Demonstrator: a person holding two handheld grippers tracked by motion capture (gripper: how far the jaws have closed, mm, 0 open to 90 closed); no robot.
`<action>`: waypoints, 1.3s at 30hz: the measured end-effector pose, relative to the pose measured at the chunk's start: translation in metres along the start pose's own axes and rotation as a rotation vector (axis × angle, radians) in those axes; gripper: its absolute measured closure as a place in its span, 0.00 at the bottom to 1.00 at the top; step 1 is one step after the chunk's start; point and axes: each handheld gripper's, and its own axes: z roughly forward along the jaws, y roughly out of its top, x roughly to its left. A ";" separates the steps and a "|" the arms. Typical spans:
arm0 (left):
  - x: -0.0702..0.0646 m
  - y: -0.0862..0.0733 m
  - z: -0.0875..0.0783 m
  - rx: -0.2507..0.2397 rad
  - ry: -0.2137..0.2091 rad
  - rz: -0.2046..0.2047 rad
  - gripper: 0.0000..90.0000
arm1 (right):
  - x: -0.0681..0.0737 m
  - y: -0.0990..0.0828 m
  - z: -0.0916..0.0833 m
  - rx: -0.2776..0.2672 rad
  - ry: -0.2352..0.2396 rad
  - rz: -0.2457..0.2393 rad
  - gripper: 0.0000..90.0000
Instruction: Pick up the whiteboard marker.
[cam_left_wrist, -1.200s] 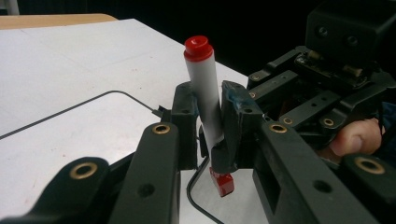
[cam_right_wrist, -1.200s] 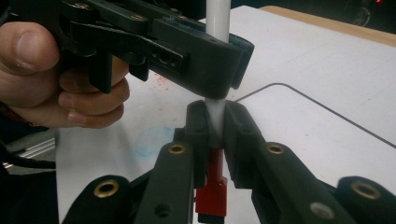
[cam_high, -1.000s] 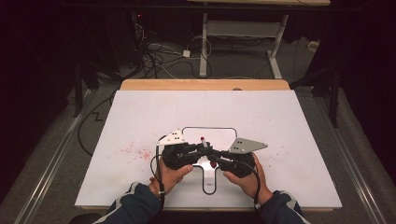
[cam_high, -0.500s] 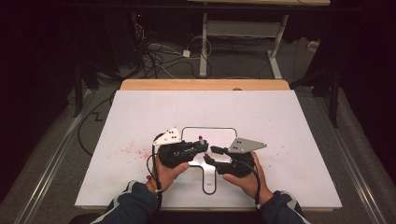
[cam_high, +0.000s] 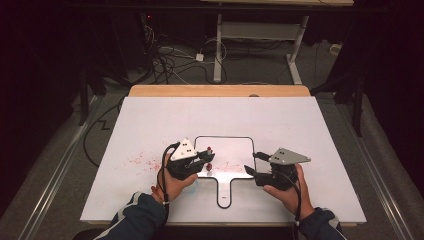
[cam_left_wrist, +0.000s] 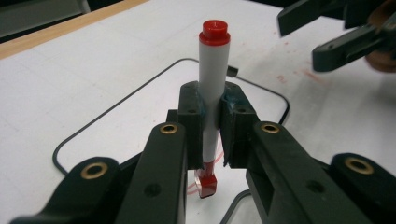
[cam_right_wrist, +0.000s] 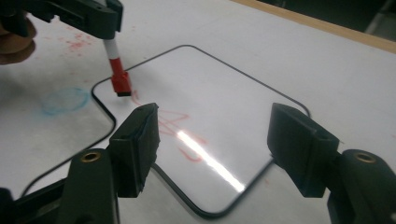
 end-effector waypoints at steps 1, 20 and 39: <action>0.000 -0.001 0.001 0.006 0.009 0.005 0.87 | -0.002 -0.001 -0.002 -0.001 -0.007 0.003 0.38; -0.003 -0.008 0.017 -0.044 0.041 -0.012 0.87 | 0.002 -0.008 -0.007 0.005 -0.077 -0.004 0.31; -0.002 -0.012 0.016 -0.058 0.035 -0.030 0.88 | 0.002 -0.011 -0.001 0.034 -0.077 -0.019 0.31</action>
